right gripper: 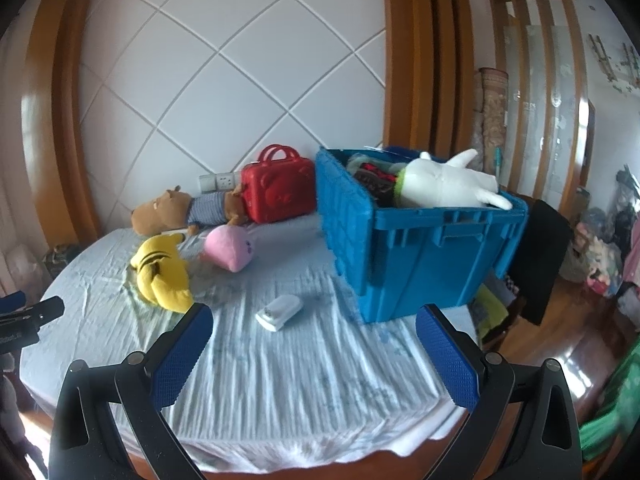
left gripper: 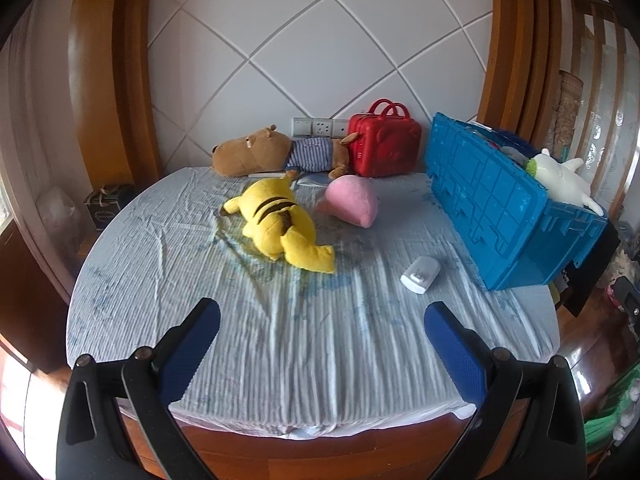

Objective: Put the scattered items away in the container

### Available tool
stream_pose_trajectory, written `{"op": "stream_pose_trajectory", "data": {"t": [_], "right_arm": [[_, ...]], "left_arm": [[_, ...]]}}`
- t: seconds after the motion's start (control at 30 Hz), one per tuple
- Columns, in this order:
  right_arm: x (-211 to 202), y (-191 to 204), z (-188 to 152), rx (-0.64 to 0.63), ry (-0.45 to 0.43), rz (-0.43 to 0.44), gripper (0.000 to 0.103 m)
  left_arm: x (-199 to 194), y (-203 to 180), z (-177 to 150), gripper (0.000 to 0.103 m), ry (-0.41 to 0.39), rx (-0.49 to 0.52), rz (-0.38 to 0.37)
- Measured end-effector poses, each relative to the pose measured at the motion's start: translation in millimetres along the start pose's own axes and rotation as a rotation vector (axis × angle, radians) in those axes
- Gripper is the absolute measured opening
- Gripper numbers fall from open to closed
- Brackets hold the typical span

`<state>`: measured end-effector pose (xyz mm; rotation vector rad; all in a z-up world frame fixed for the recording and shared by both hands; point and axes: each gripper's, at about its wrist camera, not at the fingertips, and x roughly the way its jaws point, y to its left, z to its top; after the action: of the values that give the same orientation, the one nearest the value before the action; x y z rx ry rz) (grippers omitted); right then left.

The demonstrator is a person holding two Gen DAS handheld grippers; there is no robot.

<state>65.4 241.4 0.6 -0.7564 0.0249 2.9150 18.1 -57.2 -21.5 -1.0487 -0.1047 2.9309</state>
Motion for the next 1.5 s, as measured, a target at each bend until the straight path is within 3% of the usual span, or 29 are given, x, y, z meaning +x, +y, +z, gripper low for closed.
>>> {"op": "stream_pose_trajectory", "data": {"t": [0.4,0.73,0.93,1.3,1.5], "right_arm": [[24,86,-14,-0.002,0.036,0.092,0.103],[72,138,-11,-0.074,0.106,0.152,0.103],[133,153,0,-0.097,0.158,0.206,0.103],[283,166,37,-0.163,0.263,0.307,0.103],[346,174,43,-0.207,0.326,0.337,0.103]], "left_arm": [[14,90,-7,0.103,0.036,-0.017,0.063],[60,118,-4,0.103,0.11,-0.069,0.086],[112,117,11,0.103,0.165,-0.094,0.131],[246,83,69,0.103,0.273,-0.139,0.181],[316,73,75,0.103,0.326,-0.207,0.197]]}}
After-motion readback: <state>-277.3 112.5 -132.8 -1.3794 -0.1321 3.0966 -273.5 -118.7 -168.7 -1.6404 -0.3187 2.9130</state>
